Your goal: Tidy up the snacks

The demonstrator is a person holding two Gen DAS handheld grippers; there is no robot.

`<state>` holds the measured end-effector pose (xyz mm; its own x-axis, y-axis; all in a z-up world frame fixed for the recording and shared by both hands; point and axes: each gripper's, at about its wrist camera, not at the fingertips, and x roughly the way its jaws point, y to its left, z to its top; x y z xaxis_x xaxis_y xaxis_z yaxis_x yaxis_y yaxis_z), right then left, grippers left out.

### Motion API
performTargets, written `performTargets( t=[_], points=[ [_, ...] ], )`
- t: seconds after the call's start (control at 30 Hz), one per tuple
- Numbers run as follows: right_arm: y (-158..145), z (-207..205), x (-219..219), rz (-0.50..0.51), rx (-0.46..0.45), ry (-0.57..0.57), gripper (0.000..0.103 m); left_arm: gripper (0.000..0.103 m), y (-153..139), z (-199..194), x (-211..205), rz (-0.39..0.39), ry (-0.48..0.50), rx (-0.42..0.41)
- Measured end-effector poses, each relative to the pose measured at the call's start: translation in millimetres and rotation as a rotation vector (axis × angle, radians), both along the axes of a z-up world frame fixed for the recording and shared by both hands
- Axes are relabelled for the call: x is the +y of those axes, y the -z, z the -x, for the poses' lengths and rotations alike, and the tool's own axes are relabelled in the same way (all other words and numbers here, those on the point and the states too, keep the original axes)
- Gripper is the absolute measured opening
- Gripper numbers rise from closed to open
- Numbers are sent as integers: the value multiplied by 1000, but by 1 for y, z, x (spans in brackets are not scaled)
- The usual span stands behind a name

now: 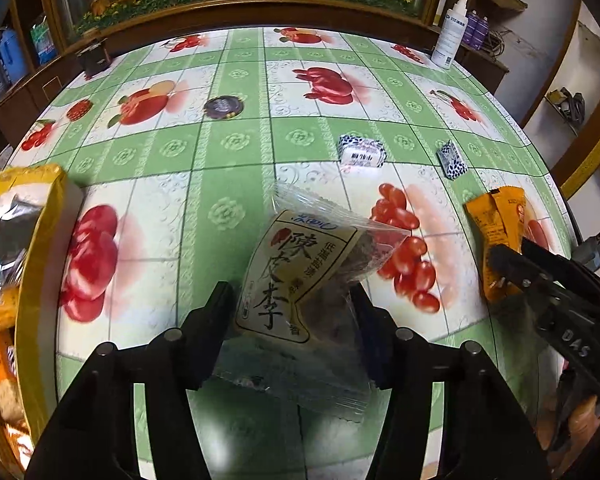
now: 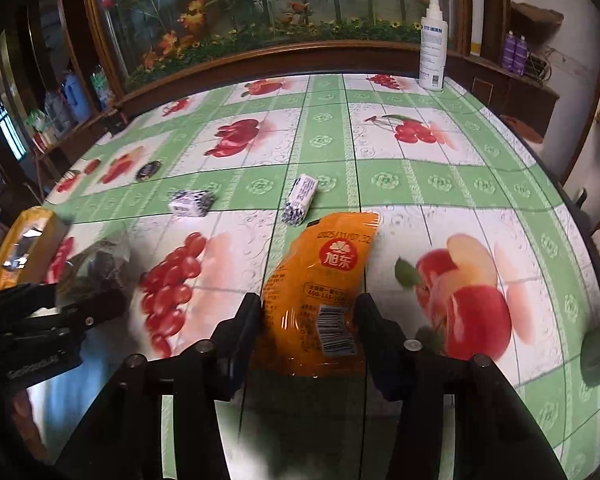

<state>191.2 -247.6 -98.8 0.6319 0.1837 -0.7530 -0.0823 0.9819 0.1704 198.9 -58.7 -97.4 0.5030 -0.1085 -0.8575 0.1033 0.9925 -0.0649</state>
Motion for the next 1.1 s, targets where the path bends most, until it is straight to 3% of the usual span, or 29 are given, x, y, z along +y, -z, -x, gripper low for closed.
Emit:
performTargets(
  t=[0.43, 0.77, 1.1],
  points=[
    [-28, 72, 6, -217, -55, -97, 49, 41, -23, 84, 45, 6, -65, -98],
    [-24, 104, 49, -250, -36, -191, 49, 39, -23, 129, 92, 83, -122, -115],
    [-30, 120, 88, -262, -45, -285, 49, 39, -30, 158, 107, 116, -124, -148]
  ],
)
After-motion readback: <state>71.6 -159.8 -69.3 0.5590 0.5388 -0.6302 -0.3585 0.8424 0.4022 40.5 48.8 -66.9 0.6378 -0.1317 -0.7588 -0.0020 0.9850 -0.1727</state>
